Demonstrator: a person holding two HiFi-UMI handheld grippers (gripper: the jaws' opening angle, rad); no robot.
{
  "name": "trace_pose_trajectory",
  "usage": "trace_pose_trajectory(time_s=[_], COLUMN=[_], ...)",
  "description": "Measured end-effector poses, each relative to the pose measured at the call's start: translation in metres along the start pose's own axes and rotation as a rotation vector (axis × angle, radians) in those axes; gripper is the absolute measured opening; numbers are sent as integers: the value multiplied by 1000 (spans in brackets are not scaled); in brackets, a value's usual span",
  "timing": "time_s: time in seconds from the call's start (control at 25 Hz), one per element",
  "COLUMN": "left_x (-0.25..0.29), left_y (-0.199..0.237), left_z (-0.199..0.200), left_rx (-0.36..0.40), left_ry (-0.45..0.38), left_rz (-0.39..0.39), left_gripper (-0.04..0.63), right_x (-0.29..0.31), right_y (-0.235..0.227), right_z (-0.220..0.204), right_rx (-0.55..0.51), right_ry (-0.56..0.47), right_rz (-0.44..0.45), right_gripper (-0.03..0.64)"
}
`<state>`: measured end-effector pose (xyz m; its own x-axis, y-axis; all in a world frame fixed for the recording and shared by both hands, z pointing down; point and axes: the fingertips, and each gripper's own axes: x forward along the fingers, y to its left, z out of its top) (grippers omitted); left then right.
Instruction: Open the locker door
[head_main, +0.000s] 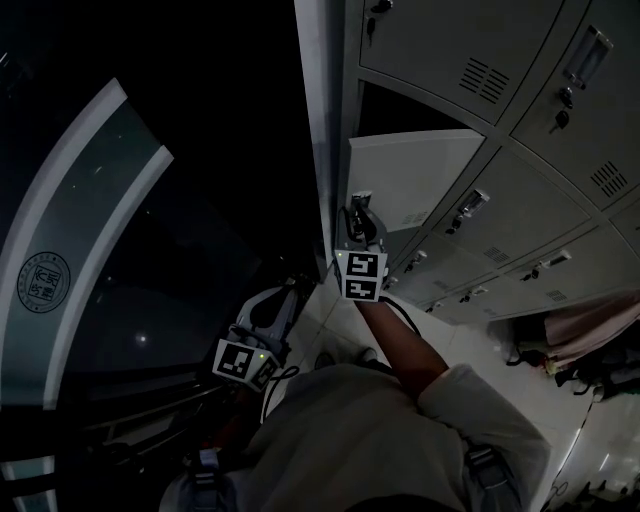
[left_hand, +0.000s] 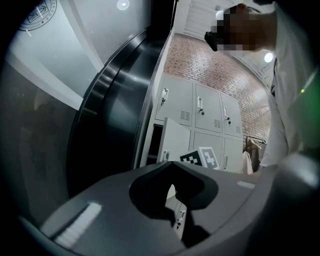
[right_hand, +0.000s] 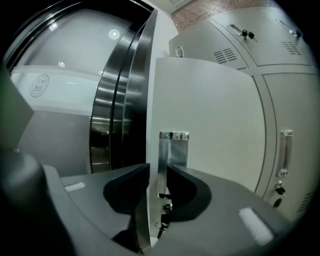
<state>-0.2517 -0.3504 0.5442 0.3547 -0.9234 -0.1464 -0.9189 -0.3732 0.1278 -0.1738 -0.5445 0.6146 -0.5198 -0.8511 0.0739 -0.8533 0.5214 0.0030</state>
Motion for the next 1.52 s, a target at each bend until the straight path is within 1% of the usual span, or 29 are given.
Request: trace_pose_trajectory(time_s=[0.2,0.28,0.36,0.44,0.52,0.6,0.68,0.76,0.8,0.84,0.92,1.08,1.32,1.52], left_x=[3,7,13,22,30,37,44,51,54,57,62,68,70,68], left_y=[3,2,-1,-7,-14,-20,-25,-32,-36,-41,-50,-60,-75,-71], left_z=[-1,-2,-5,-5,-3,-3,-3,-3,-3,-2,0,-2,-5,-5], left_rx=[-5,-8,-14,-20,-17,-11,-12,-22,-25,-26,-24,-19,-21,-6], left_ry=[-1,4,9,12,12,11,14,24,29,32,30,41,51,59], left_rz=[-10,-20,-39,-66,-95,-123,-147,-167,-178,-190,-212,-236,-246,-190], left_gripper=[130,130,130,130,130,129,130,130,130,130,130,130,130,127], right_x=[-44,-61,-77,-90,-104,-118,-130,-139,-143,-148,-159,-180,-202,-211], right_y=[-2,-4,-8,-12,-16,-24,-32,-37,-38,-40,-43,-52,-74,-84], right_z=[2,3,3,2,6,13,19,22,23,23,23,22,19,18], right_rx=[-17,-7,-10,-13,18,45,14,-19,-19,-15,-11,5,30,47], right_ry=[-65,-76,-88,-104,-127,-172,-192,-178,-169,-162,-158,-155,-136,-131], right_rz=[31,27,19,28,52,70,51,24,11,-1,-23,-67,-114,-120], right_gripper=[114,115,121,124,132,161,181,184,184,182,152,64,58,54])
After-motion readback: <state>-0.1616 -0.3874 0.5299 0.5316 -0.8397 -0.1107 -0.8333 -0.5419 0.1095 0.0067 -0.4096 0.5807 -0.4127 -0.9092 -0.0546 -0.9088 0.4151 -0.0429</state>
